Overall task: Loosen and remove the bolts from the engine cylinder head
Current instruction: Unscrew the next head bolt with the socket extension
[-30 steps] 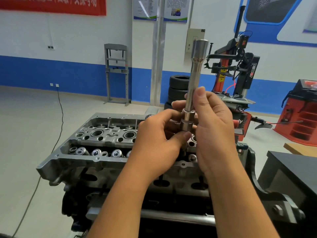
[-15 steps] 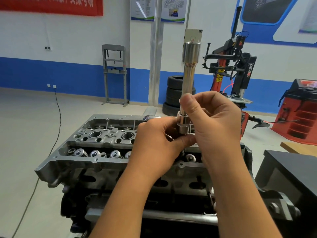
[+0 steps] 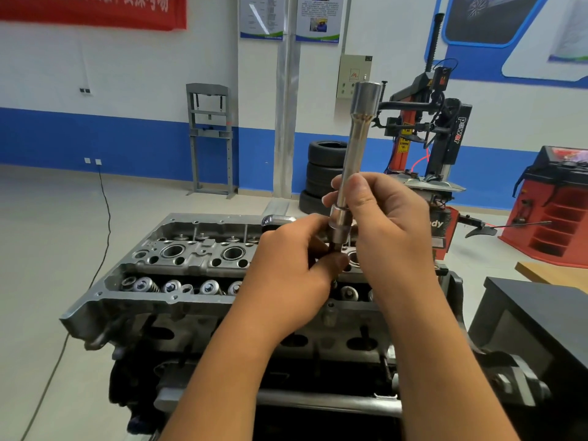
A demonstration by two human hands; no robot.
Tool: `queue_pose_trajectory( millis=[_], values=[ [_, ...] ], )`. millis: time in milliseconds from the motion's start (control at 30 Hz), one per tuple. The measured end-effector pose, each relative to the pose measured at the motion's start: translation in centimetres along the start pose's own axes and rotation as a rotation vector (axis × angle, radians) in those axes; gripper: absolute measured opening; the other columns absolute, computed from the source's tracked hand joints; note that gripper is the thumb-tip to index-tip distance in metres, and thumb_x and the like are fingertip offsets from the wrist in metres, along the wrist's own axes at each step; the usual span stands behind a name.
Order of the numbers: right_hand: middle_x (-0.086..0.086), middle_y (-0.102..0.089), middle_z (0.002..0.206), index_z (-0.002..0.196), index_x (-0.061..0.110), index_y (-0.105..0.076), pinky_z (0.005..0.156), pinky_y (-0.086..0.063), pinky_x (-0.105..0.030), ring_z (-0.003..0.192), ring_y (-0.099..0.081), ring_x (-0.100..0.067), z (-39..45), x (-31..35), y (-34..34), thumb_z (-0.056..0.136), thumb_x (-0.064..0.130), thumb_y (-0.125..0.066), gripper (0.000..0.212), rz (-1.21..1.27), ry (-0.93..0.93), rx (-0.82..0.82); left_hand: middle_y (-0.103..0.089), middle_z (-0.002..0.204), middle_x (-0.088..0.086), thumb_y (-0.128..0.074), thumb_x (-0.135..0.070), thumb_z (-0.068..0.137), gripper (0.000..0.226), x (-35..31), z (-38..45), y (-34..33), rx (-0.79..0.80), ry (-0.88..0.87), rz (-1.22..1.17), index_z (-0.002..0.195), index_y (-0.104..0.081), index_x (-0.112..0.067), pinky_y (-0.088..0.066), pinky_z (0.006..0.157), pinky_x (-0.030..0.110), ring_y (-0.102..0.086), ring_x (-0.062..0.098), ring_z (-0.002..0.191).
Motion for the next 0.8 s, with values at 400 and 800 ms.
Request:
queue_pose_trajectory(
  millis=[400, 800],
  values=[
    [-0.002, -0.078, 0.090, 0.098, 0.017, -0.071, 0.074, -0.059, -0.023, 0.091, -0.076, -0.017, -0.3, -0.6, -1.3, 0.096, 0.037, -0.062, 0.022, 0.238, -0.094, 0.068, -0.078, 0.091, -0.016, -0.080, -0.015, 0.089, 0.021, 0.0, 0.2, 0.5, 0.014, -0.003, -0.072, 0.101, -0.074, -0.031, -0.062, 0.080, 0.035, -0.074, 0.003, 0.086],
    [-0.007, -0.078, 0.089, 0.095, 0.014, -0.071, 0.071, -0.059, -0.026, 0.078, -0.071, -0.014, -0.6, -0.8, -1.5, 0.088, 0.050, -0.060, 0.038, 0.316, -0.162, 0.035, -0.079, 0.097, -0.015, -0.078, -0.019, 0.093, 0.017, 0.2, 0.3, 0.2, 0.066, 0.011, -0.053, 0.106, -0.079, -0.030, -0.060, 0.092, 0.042, -0.074, 0.004, 0.096]
  ],
)
Point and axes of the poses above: each hand's wrist, its own z-axis towards the middle knuckle, its own y-axis out of the back of the hand, x = y × z, the point moved 3 cm from there along z, towards the middle knuckle
